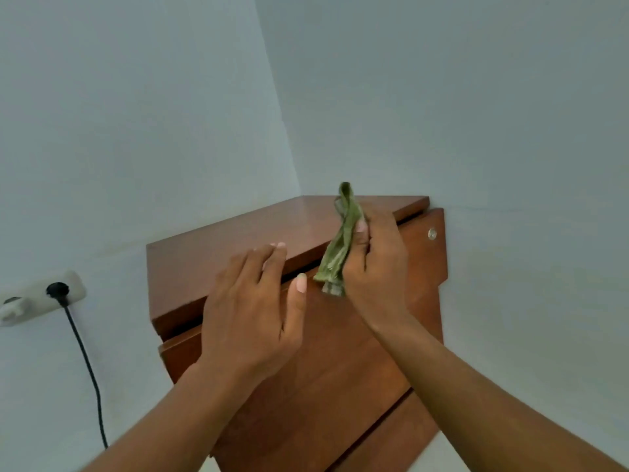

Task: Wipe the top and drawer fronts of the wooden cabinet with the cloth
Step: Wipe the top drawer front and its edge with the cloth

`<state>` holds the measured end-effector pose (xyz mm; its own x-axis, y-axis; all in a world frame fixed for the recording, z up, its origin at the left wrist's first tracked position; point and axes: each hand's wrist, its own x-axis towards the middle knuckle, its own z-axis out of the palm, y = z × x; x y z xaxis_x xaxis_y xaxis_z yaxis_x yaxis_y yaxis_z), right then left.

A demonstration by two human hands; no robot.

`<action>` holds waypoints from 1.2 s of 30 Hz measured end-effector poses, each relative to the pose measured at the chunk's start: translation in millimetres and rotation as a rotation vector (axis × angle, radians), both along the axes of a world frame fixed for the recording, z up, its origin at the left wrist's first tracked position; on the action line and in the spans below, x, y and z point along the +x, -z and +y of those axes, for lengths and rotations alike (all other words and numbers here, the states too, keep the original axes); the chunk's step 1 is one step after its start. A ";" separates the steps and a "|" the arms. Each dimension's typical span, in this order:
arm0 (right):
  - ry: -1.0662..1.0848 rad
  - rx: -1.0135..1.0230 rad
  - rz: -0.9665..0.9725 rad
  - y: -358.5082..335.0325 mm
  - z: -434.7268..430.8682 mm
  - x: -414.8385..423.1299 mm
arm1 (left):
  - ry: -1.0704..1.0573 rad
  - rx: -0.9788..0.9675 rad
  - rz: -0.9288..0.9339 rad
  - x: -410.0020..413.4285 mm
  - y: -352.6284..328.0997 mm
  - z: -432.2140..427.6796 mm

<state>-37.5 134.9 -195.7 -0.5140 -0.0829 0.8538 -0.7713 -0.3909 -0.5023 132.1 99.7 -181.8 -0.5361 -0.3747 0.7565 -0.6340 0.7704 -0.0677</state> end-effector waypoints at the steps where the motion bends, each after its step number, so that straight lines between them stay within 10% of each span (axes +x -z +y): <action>1: -0.026 0.033 0.112 1.4 -6.7 15.5 | -0.019 -0.002 0.039 10.8 -1.5 -2.0; 8: 0.043 0.346 0.556 28.1 -31.0 48.8 | -0.123 -0.034 -0.139 62.5 13.1 -3.1; 36: 0.293 0.152 0.557 47.6 -32.6 -68.0 | -0.147 0.050 -0.186 1.3 19.8 11.0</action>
<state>-105.5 102.3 -243.4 -0.0167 -0.1479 0.9889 -0.9963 -0.0809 -0.0289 133.4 110.7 -201.7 -0.6016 -0.4935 0.6282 -0.7197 0.6761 -0.1581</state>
